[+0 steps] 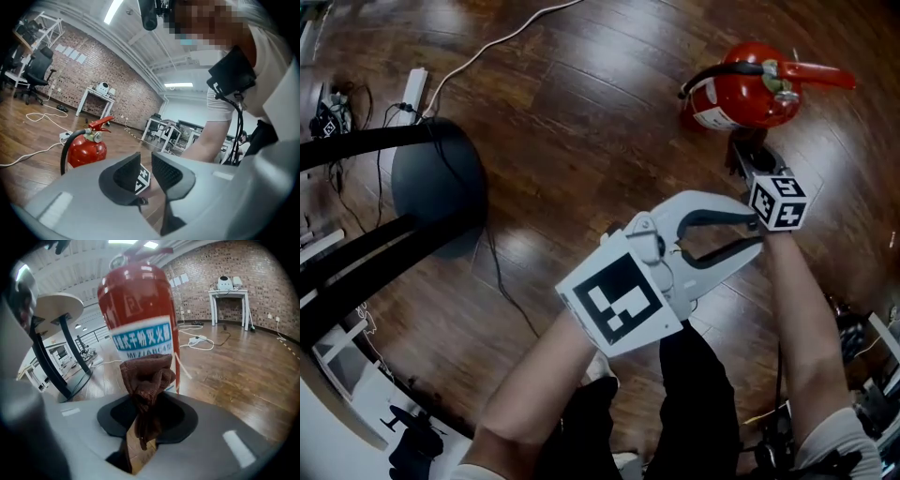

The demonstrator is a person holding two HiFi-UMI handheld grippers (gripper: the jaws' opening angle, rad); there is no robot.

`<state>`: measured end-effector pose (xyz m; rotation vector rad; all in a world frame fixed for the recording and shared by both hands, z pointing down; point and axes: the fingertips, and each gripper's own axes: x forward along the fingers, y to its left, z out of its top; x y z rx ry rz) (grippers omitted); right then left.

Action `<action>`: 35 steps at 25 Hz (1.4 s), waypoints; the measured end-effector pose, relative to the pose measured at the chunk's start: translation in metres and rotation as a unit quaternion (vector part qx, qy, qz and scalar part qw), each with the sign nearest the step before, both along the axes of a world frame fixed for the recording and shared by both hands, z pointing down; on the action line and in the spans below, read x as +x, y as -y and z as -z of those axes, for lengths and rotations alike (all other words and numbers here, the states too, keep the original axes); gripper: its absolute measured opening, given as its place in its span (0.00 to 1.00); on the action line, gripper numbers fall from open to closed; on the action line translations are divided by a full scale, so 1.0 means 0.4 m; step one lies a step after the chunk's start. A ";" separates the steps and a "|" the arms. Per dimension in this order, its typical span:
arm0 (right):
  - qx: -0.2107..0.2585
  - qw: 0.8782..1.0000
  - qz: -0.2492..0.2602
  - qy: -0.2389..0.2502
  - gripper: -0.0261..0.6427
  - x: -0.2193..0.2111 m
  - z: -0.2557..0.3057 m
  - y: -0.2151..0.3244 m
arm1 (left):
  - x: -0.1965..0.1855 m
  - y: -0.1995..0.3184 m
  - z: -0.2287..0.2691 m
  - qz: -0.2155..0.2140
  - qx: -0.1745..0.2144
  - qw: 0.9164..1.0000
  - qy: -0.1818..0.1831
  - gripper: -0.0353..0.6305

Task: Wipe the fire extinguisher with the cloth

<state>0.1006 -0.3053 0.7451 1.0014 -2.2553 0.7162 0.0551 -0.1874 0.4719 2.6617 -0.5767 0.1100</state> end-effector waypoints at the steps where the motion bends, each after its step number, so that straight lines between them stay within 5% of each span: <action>1: -0.011 1.000 0.005 -0.010 0.20 -0.002 -0.035 -0.005 | 0.001 0.003 -0.007 -0.004 0.002 1.000 -0.001 0.15; 10: -0.103 0.993 0.035 -0.043 0.20 -0.032 -0.169 -0.048 | 0.021 -0.014 -0.064 -0.076 0.006 0.997 0.010 0.15; 17: -0.014 0.999 0.016 0.033 0.20 -0.077 0.188 -0.131 | 0.030 -0.027 0.018 -0.094 0.001 0.995 -0.016 0.15; 24: 0.093 0.991 -0.030 0.093 0.20 -0.135 0.470 -0.066 | 0.012 -0.030 0.085 -0.098 0.001 0.995 -0.023 0.15; 35: 0.023 0.999 -0.026 0.016 0.20 -0.135 0.104 -0.039 | -0.006 -0.053 0.033 -0.091 -0.009 0.996 -0.023 0.15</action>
